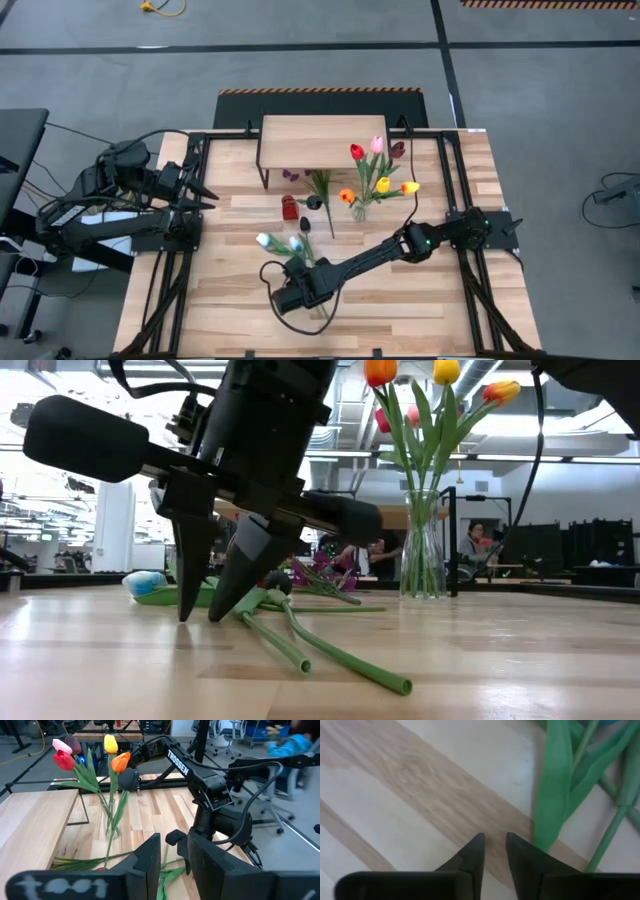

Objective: Pick and place flowers into a vace then onto a shelf
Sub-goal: Put the right white tulip into the red vase

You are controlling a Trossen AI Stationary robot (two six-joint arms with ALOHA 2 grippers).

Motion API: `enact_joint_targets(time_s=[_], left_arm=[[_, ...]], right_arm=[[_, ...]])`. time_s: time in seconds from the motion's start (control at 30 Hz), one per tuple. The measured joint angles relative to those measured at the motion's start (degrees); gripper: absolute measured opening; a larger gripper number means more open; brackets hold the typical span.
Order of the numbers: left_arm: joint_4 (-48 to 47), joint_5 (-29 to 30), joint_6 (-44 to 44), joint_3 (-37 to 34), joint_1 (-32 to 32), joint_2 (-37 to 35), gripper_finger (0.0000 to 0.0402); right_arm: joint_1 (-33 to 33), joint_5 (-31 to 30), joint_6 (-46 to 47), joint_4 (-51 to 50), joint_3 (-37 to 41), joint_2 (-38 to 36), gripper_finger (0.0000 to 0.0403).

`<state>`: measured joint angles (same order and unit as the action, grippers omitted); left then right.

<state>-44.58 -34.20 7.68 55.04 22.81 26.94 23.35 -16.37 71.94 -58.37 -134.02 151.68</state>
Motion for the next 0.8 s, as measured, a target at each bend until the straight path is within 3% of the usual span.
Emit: enact_joint_targets(time_s=[0.2,0.8], left_arm=[[-0.02,0.0,0.0,0.0,0.0,0.0,0.0087],[-0.11,0.02,0.09,0.0,0.0,0.0,0.0087]], right_arm=[[-0.09,-0.36,3.17,-0.06,0.13,-0.49,0.0008],[0.88,0.25,1.89,-1.73,-0.77,-2.12,0.0002]])
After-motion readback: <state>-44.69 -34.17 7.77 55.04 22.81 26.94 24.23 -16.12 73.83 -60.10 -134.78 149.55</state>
